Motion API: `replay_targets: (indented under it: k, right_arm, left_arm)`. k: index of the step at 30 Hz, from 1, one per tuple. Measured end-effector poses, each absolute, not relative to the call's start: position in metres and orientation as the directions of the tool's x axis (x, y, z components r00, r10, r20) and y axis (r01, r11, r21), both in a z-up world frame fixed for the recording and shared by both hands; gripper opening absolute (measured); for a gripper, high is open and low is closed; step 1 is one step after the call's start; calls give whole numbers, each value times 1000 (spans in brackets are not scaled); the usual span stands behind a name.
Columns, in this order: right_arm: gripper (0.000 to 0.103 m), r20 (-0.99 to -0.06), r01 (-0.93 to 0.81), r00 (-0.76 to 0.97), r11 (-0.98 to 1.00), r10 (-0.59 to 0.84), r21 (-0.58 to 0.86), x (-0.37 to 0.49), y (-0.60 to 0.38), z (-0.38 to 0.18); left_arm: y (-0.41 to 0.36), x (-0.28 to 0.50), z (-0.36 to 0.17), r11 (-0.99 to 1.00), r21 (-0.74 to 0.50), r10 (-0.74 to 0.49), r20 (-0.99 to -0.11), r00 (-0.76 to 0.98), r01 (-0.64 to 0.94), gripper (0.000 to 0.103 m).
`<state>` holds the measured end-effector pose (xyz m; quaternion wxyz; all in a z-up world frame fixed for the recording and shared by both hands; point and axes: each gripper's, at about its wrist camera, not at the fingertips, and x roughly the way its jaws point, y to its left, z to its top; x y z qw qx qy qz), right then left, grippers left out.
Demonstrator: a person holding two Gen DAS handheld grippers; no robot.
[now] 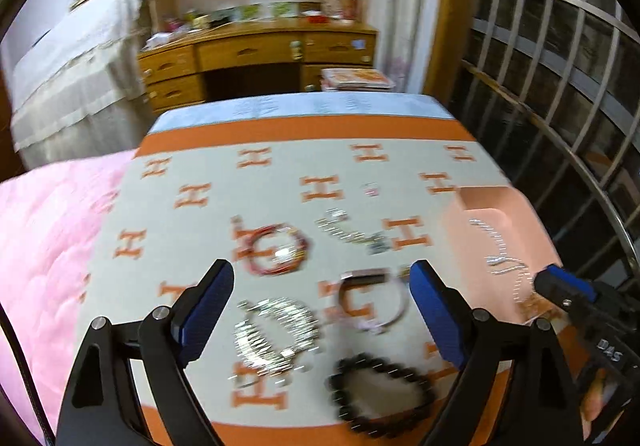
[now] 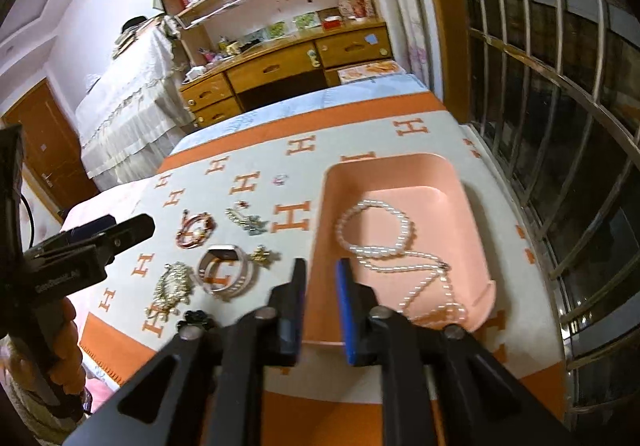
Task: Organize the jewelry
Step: 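Lower the right tool onto the black bead bracelet and close it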
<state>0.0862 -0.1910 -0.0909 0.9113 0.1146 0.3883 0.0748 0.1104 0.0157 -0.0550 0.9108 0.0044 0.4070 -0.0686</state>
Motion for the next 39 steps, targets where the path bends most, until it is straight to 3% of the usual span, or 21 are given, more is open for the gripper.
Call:
replay_targets:
  k: [1, 9, 14, 22, 24, 27, 32, 39]
  right_arm:
    - [38, -685, -62, 691, 963, 232, 263, 85, -185, -89]
    - [39, -734, -292, 569, 925, 371, 241, 89, -124, -96]
    - [39, -843, -340, 427, 922, 326, 185, 102, -88, -131]
    - [39, -899, -375, 356, 920, 256, 113, 114, -65, -162]
    - [37, -898, -397, 377, 916, 229, 67, 112, -60, -161]
    - [22, -893, -419, 410, 908, 187, -3, 111, -56, -162]
    - [15, -888, -413, 408, 910, 214, 30, 114, -61, -161]
    - [15, -832, -396, 473, 913, 291, 95, 105, -78, -133]
  left_arm:
    - [23, 109, -56, 992, -47, -111, -744, 658, 114, 88]
    - [72, 99, -80, 998, -49, -57, -781, 622, 31, 88]
    - [82, 99, -107, 999, -33, -51, -829, 557, 43, 88]
    - [82, 105, -131, 996, -24, -63, -868, 493, 85, 88]
    - [80, 108, -133, 994, -33, -81, -870, 486, 107, 88]
    - [71, 109, -134, 984, -50, -128, -870, 477, 173, 88]
    - [48, 108, -137, 960, 1, -136, -871, 471, 279, 87]
    - [27, 111, -141, 922, 42, -141, -889, 437, 384, 60]
